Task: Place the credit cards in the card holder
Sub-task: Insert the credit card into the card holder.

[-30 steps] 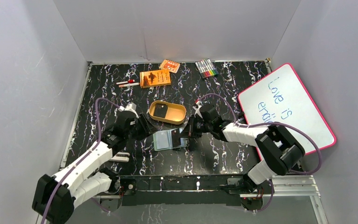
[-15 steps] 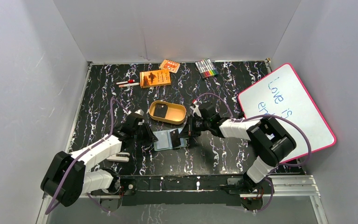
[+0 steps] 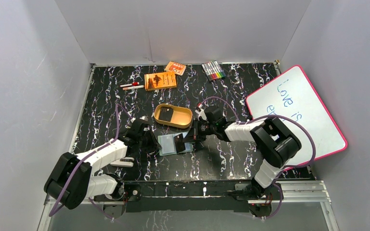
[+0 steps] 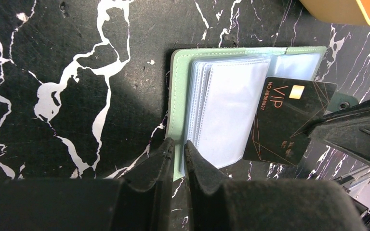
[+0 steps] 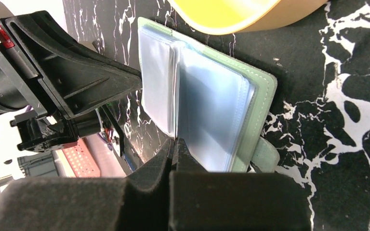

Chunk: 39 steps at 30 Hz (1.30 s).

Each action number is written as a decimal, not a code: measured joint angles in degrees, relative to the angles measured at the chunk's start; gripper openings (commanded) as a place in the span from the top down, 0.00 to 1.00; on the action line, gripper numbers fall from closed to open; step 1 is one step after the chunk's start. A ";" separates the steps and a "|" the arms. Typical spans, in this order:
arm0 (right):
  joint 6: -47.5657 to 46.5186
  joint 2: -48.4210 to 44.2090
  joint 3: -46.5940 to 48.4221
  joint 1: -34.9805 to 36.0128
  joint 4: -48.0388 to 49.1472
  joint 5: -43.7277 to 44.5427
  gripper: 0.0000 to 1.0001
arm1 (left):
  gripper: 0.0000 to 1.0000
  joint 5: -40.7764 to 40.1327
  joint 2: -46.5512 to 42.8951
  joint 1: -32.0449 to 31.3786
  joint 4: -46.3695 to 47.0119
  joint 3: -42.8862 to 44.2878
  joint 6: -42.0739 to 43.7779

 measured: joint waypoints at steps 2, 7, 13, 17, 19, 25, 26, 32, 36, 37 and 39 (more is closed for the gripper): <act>0.20 0.72 0.20 0.00 0.44 -0.26 1.00 | 0.89 -0.20 -0.02 0.00 0.00 -0.11 -0.11; 1.29 1.68 0.50 0.00 1.84 -0.74 1.00 | 0.90 -0.48 -0.02 0.00 -0.02 -0.15 -0.24; 2.84 2.51 0.52 -0.02 4.37 -1.33 1.00 | 0.91 -0.61 -0.02 0.00 -0.02 -0.22 -0.28; 3.58 3.26 0.55 -0.02 5.68 -1.84 1.00 | 0.91 -0.63 -0.02 0.00 -0.02 -0.22 -0.28; 3.96 3.63 0.55 -0.02 5.95 -2.01 1.00 | 0.91 -0.63 -0.02 0.00 -0.04 -0.22 -0.26; 4.57 4.35 0.55 -0.04 6.14 -2.14 1.00 | 0.91 -0.63 -0.02 0.00 -0.02 -0.22 -0.26; 4.76 4.42 0.55 -0.04 6.23 -2.14 1.00 | 0.91 -0.63 -0.02 0.00 -0.02 -0.24 -0.26; 6.49 4.46 0.22 -0.02 6.82 -1.75 1.00 | 0.92 -0.68 -0.04 0.00 -0.07 -0.24 -0.26; 7.30 4.44 -0.83 -0.02 6.80 -0.55 1.00 | 0.92 -0.83 -0.13 0.00 -0.24 -0.24 -0.26; 7.39 4.44 -1.14 -0.04 6.80 -0.24 1.00 | 0.92 -0.85 -0.13 0.00 -0.26 -0.24 -0.26; 7.52 4.31 -1.55 -0.04 6.60 0.24 1.00 | 0.92 -0.87 -0.13 0.00 -0.26 -0.24 -0.26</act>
